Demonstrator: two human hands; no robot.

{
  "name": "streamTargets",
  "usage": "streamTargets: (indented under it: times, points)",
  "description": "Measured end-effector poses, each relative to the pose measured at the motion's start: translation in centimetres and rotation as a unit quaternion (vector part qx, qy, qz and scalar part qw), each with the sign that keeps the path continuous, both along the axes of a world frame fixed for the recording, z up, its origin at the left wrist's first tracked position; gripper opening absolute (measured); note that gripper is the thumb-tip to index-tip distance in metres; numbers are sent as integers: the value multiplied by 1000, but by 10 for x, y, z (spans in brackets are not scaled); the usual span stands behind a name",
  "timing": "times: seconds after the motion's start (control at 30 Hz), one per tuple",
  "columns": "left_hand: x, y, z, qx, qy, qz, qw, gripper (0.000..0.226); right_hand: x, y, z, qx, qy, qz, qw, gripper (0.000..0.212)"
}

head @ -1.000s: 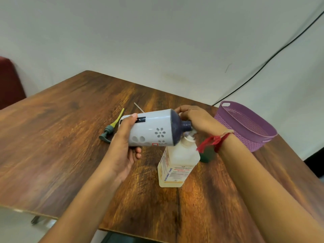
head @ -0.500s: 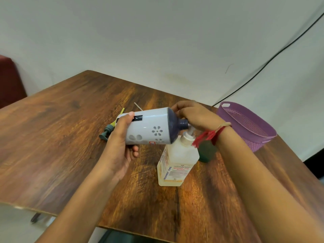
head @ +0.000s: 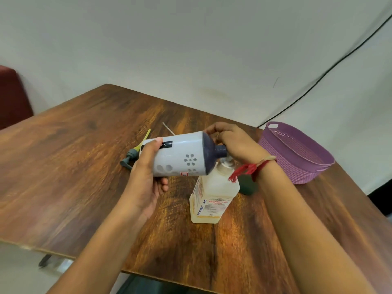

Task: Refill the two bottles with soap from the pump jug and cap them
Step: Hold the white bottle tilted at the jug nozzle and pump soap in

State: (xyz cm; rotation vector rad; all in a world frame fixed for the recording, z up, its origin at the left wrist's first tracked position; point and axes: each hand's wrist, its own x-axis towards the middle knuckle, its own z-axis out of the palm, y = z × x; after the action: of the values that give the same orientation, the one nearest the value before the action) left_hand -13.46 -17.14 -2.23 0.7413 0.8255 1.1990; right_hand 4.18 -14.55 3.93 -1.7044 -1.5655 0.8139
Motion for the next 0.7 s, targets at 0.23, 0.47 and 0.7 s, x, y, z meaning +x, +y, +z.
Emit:
streamTargets:
  times: [0.23,0.47,0.7]
  points:
    - [-2,1,5,9,1,-14,1000,33,3,-2,16,-75,-52,59,994,33]
    - [3,2,0,-18,9,-13,1000,32,1,-9,2,-29,68,-6,997,37]
    - [2,2,3,10,-3,-23,1000,35,5,0,13,-101,1,24,995,28]
